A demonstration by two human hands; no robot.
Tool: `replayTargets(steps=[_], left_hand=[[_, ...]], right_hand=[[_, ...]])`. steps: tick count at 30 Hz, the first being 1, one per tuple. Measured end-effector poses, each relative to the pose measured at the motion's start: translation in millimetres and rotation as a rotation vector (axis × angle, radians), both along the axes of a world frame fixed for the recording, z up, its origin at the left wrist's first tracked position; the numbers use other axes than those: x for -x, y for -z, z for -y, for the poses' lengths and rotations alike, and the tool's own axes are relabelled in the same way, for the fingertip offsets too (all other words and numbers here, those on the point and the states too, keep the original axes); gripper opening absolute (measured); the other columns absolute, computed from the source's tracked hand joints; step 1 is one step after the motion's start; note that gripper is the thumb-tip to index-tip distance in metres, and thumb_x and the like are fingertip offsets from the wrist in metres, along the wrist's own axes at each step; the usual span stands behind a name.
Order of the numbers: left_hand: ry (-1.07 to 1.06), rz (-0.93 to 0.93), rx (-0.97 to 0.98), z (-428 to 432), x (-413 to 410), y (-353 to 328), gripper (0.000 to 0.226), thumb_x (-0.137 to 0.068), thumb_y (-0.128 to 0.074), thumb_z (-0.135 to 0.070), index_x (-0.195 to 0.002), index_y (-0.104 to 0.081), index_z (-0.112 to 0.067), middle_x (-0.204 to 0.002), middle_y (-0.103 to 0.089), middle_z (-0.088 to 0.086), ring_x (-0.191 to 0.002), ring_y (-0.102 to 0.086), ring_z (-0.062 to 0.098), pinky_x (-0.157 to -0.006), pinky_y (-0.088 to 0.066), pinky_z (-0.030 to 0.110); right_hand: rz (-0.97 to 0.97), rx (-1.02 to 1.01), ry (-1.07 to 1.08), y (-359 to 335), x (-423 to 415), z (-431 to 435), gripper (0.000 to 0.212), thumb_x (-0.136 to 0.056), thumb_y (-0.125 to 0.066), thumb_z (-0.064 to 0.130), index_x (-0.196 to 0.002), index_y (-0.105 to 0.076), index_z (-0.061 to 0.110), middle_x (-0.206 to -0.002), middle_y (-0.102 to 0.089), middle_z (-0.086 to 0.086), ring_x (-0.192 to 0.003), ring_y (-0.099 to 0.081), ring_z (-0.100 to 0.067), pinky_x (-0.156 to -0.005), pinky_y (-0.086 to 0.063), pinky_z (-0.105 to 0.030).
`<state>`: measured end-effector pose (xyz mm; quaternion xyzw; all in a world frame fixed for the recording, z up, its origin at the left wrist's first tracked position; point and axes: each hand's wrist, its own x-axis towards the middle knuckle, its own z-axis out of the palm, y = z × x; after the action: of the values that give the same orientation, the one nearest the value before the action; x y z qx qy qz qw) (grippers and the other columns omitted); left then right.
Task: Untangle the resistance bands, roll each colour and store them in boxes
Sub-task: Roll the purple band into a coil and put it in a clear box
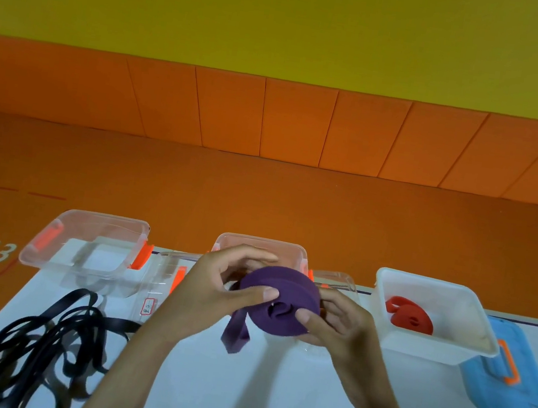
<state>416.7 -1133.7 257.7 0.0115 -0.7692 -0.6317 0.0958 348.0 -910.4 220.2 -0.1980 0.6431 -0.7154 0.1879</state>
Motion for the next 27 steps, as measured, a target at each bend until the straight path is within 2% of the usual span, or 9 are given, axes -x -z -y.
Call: replayTargets(steps=[2,4,7,10,15,18,20,23,27], left_hand=[[0.005,0.027,0.006,5,-1,2,0.036,-0.081,-0.089,-0.036,-0.114,-0.076,-0.036,-0.112,-0.080,-0.005,-0.109,-0.075,0.016,-0.092,-0.059,0.026],[0.001,0.039,-0.016,10,-2,3,0.032,-0.079,-0.091,-0.030,-0.108,-0.078,-0.030,-0.107,-0.081,-0.002,-0.102,-0.077,0.016,-0.086,-0.058,0.021],[0.006,0.023,0.026,14,-3,4,0.030,-0.079,-0.093,-0.026,-0.106,-0.081,-0.031,-0.107,-0.081,-0.002,-0.101,-0.077,0.018,-0.087,-0.059,0.023],[0.036,0.026,0.089,9,0,6,0.029,-0.080,-0.091,-0.033,-0.108,-0.081,-0.035,-0.108,-0.081,-0.006,-0.104,-0.076,0.018,-0.092,-0.060,0.029],[0.045,0.019,0.061,5,4,8,0.035,-0.081,-0.088,-0.041,-0.115,-0.079,-0.043,-0.116,-0.079,-0.011,-0.112,-0.074,0.015,-0.096,-0.058,0.026],[-0.015,0.004,0.042,7,5,11,0.030,-0.080,-0.089,-0.039,-0.108,-0.079,-0.036,-0.108,-0.080,-0.007,-0.103,-0.076,0.015,-0.089,-0.060,0.024],[-0.024,-0.001,0.088,8,6,14,0.024,-0.083,-0.088,-0.038,-0.104,-0.079,-0.035,-0.104,-0.080,-0.006,-0.099,-0.076,0.015,-0.084,-0.060,0.022],[-0.007,-0.002,0.152,5,10,17,0.023,-0.084,-0.086,-0.041,-0.106,-0.079,-0.036,-0.105,-0.080,-0.009,-0.101,-0.074,0.015,-0.082,-0.059,0.021],[0.023,0.006,0.121,-2,14,21,0.031,-0.087,-0.083,-0.047,-0.117,-0.077,-0.042,-0.114,-0.079,-0.010,-0.110,-0.073,0.018,-0.090,-0.062,0.030]], right_hand=[[0.019,0.043,0.046,0,1,-1,0.027,-0.083,-0.083,0.032,-0.109,-0.077,0.027,-0.112,-0.079,-0.008,-0.104,-0.077,-0.030,-0.076,-0.065,-0.036],[0.019,0.031,0.014,1,3,-2,0.028,-0.082,-0.082,0.035,-0.109,-0.076,0.027,-0.113,-0.078,-0.008,-0.105,-0.077,-0.029,-0.078,-0.065,-0.036],[-0.062,-0.133,-0.090,4,6,-1,0.029,-0.082,-0.082,0.041,-0.109,-0.074,0.035,-0.113,-0.078,0.000,-0.108,-0.074,-0.022,-0.081,-0.063,-0.031],[-0.082,-0.159,-0.094,7,7,2,0.034,-0.082,-0.082,0.043,-0.115,-0.071,0.042,-0.116,-0.076,0.005,-0.111,-0.072,-0.017,-0.082,-0.061,-0.027],[0.039,-0.015,-0.024,8,12,2,0.025,-0.083,-0.082,0.034,-0.107,-0.075,0.031,-0.111,-0.077,-0.006,-0.106,-0.076,-0.028,-0.079,-0.065,-0.036],[0.051,-0.012,-0.061,9,14,2,0.024,-0.087,-0.081,0.031,-0.109,-0.074,0.025,-0.113,-0.076,-0.008,-0.108,-0.075,-0.030,-0.080,-0.065,-0.038],[-0.032,-0.092,-0.078,6,15,2,0.025,-0.087,-0.080,0.035,-0.111,-0.074,0.030,-0.113,-0.076,-0.001,-0.111,-0.073,-0.023,-0.080,-0.065,-0.035],[-0.135,-0.169,-0.055,3,19,-1,0.031,-0.086,-0.079,0.039,-0.115,-0.071,0.047,-0.116,-0.076,0.013,-0.114,-0.070,-0.010,-0.079,-0.062,-0.024],[-0.069,-0.098,-0.002,5,17,-3,0.024,-0.085,-0.080,0.036,-0.109,-0.076,0.040,-0.112,-0.078,0.006,-0.108,-0.075,-0.018,-0.075,-0.065,-0.033]])
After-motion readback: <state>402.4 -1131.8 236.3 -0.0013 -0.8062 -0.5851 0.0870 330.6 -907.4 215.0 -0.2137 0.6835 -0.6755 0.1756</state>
